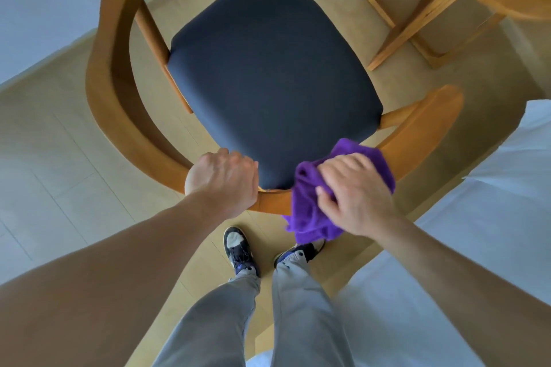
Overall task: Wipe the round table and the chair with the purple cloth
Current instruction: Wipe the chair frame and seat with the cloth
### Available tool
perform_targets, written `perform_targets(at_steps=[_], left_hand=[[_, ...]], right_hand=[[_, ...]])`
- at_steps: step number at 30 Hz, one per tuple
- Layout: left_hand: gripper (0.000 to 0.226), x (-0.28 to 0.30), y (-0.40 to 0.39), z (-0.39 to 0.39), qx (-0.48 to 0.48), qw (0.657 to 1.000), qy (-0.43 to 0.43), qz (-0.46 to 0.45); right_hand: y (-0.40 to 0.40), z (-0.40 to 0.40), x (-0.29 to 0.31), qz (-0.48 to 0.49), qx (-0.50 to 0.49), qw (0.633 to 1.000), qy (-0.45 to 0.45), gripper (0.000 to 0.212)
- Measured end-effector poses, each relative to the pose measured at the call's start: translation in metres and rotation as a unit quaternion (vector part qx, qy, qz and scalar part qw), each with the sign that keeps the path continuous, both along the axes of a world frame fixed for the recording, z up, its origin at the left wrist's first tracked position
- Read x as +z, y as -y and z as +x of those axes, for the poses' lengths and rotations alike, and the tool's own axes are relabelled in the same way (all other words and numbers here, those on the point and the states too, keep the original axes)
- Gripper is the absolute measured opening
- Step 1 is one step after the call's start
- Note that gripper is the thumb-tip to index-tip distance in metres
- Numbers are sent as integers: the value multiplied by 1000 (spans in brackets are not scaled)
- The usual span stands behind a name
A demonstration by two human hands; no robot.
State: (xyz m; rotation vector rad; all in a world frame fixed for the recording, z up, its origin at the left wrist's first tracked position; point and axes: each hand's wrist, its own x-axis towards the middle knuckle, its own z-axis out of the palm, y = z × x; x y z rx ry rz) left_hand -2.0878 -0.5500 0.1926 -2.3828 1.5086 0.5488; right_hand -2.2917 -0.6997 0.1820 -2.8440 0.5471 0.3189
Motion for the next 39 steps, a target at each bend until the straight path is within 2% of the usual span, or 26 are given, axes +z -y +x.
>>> perform_targets(at_steps=[3,6,12,18,21,23,27,29,32,36,39], left_hand=[[39,0,1,-1,0,1000,-5,0],[38,-2,0,-2,-1,1000,-4,-2],[39,-2,1,0,-2,1000,-3,-1],[36,2,1,-1,2,1000,-7,-3],[31,4,4,1,11,999,-29,35],[37,5,5,-1,11,999,-28,42],[32,6,3,-1,18,999,-18,21],[30,7,2,-1,17,1000,-10,13],[32,5,1,-2,8,1000,2,8],[33,4,1,-1,-6,1000,-5,15],[35,2,-1,-3,-18,1000,-6,12]], right_hand=[[24,-6,-4,-48,-89,995,13,25],[20,-6,-9,-62,-107,991,50,21],[21,-4,-8,-73,-103,992,14,25],[-37,30,3,-70,-228,971,-31,25],[-89,69,0,-16,-228,973,-46,26],[-103,78,-4,6,-208,978,-28,29],[-68,43,-3,19,-55,998,1,32],[-39,19,-2,-5,-30,1000,1,29],[-18,0,-5,-40,-58,997,-10,30],[-54,28,-6,-54,-185,981,6,24],[-74,38,-10,-55,-190,980,18,24]])
